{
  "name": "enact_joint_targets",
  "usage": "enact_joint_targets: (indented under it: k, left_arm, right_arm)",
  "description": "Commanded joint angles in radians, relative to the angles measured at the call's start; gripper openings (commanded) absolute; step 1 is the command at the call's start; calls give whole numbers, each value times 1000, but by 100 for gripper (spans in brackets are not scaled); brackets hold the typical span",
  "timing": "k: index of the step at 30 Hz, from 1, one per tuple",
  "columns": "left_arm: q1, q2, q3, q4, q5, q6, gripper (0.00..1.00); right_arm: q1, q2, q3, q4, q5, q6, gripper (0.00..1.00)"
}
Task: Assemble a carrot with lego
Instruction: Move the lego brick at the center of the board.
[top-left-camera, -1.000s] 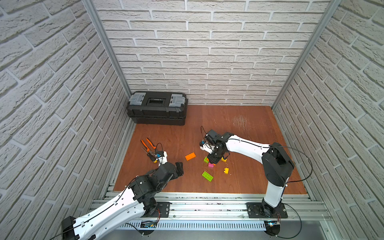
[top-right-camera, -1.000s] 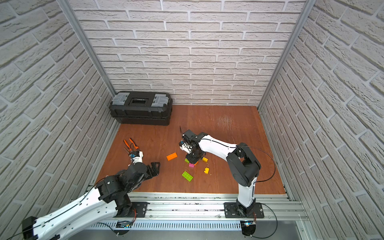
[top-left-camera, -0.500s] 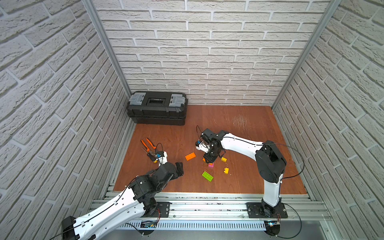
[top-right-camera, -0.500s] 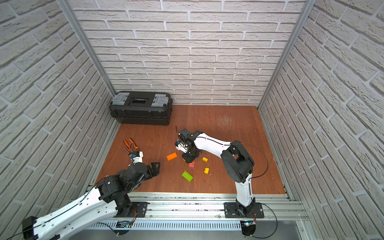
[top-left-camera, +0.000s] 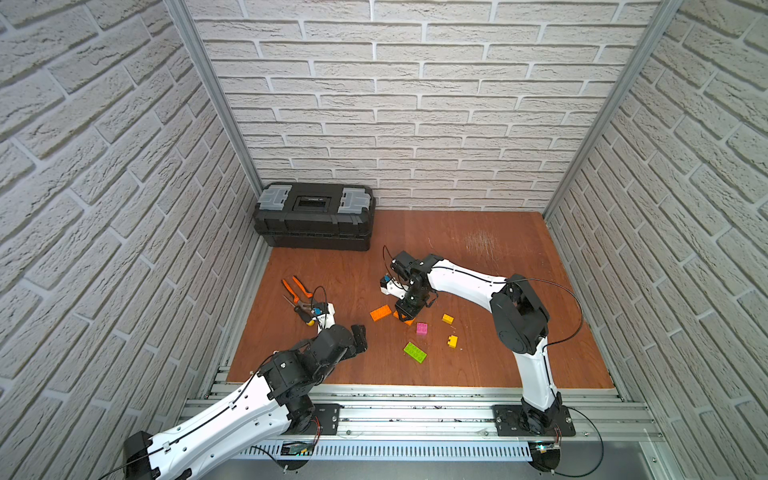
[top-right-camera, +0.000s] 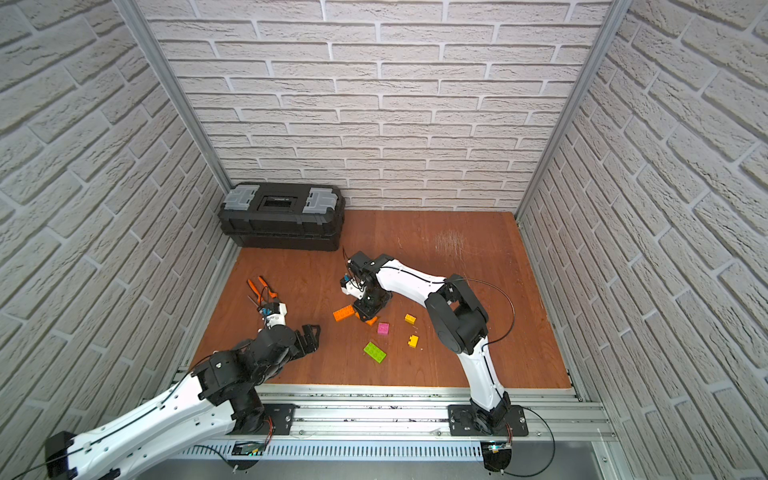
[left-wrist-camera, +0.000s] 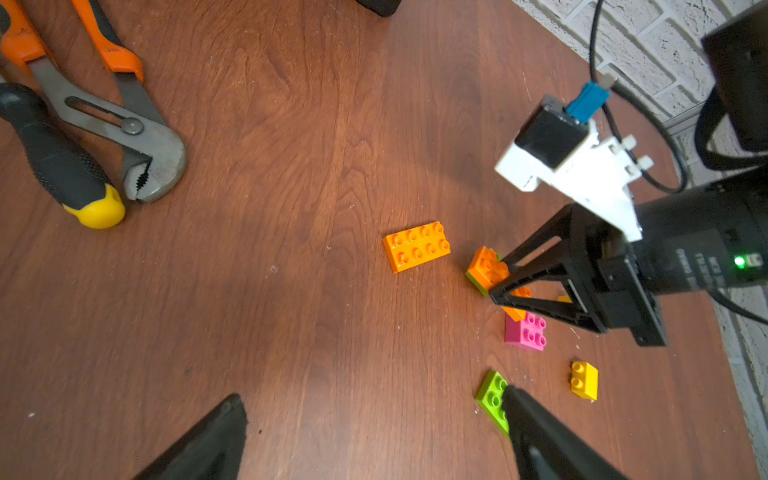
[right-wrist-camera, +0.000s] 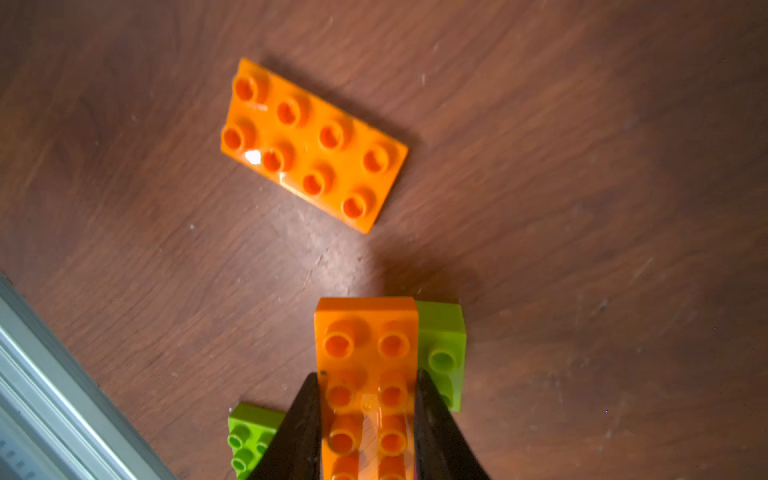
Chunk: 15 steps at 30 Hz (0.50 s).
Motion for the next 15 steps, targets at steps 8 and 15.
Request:
enact_joint_targets:
  k: [8,15]
  left_arm:
    - [-4,-31,9,-31,-19,-1,98]
    - [-4,-52,34,-62,-27,9,98]
  right_arm:
    - [-67,-30,179,-14,98,23,3]
    - [-66,-221,-35,-1,83,-98,3]
